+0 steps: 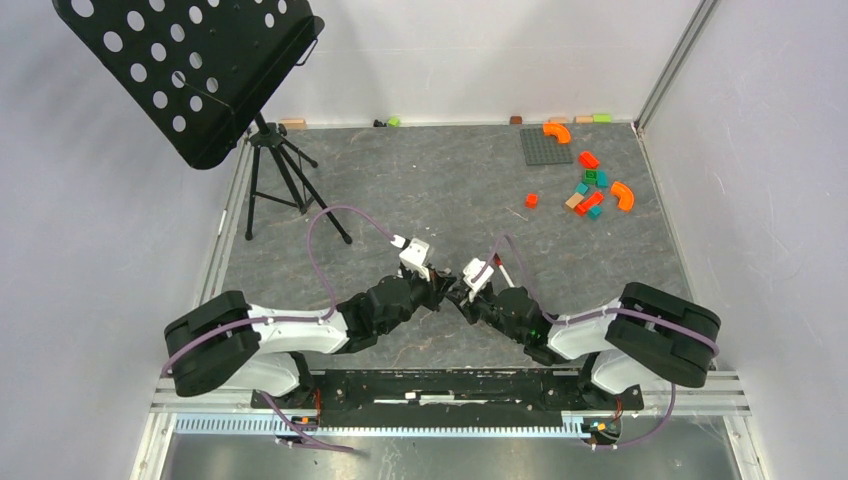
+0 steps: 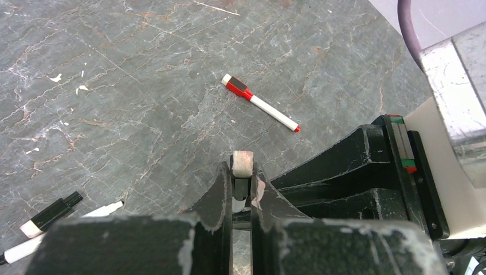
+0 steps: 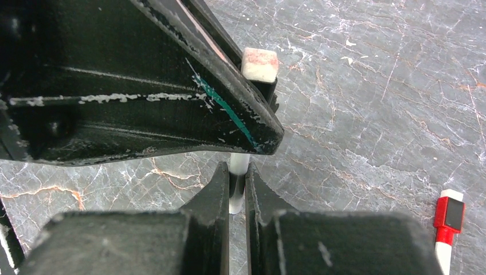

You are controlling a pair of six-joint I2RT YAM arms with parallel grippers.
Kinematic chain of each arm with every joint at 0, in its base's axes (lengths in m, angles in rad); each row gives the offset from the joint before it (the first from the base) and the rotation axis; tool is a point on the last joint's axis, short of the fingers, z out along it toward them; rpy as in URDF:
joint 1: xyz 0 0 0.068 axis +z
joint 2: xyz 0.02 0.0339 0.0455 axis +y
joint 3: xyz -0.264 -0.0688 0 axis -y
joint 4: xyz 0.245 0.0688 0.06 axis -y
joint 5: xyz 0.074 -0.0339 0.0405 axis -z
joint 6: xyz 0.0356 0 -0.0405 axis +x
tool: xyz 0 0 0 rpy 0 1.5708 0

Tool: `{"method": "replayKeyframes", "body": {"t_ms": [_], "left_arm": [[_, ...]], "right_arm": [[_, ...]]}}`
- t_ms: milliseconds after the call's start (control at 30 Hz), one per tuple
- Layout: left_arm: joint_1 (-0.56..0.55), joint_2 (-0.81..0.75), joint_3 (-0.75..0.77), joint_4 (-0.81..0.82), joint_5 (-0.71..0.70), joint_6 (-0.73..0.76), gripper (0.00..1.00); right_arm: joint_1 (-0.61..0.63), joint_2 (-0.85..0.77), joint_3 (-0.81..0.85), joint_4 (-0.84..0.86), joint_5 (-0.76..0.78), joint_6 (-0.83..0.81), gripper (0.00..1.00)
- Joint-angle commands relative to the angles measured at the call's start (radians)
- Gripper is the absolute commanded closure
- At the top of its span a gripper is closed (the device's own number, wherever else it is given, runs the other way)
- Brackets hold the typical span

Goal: Insert the pens into the pen caps

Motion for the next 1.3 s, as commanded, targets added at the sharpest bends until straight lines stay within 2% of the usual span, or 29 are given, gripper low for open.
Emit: {"method": "replayKeyframes", "body": {"t_ms": [0, 200, 400, 500, 867, 900, 967, 1033, 1267], "left_arm": [[-0.054, 0.063, -0.033, -0.112, 0.186, -0.012, 0.98], [-0.055, 0.145, -0.063, -0.004, 0.192, -0.012, 0.98], [-0.071, 0.492, -0.110, 0.320, 0.239, -0.076, 0.98], [-0.087, 0.599, -0.112, 0.399, 0.232, -0.093, 0.98], [-0.100, 0.512, -0.099, 0.282, 0.180, -0.094, 0.98], [-0.100, 0.491, -0.094, 0.258, 0.174, -0.097, 0.95], [-0.100, 0.433, -0.078, 0.182, 0.150, -0.100, 0.75], [-0.100, 0.358, -0.064, 0.099, 0.103, -0.102, 0.60], [-0.100, -0.003, -0.022, -0.234, 0.009, -0.101, 0.27]], "right_arm": [[0.002, -0.006, 0.044, 0.554, -0.024, -0.025, 1.00], [0.003, 0.075, -0.003, 0.712, -0.001, -0.028, 1.00], [0.003, 0.282, -0.092, 0.966, 0.048, 0.020, 1.00], [0.003, 0.316, -0.095, 0.967, 0.050, 0.030, 1.00], [-0.004, 0.252, -0.121, 0.935, 0.087, 0.003, 1.00], [-0.006, 0.235, -0.121, 0.902, 0.089, 0.003, 1.00], [-0.005, 0.196, -0.124, 0.824, 0.095, 0.004, 1.00], [-0.005, 0.151, -0.130, 0.727, 0.112, 0.013, 1.00], [-0.008, -0.066, -0.148, 0.235, 0.214, 0.096, 1.00]]}}
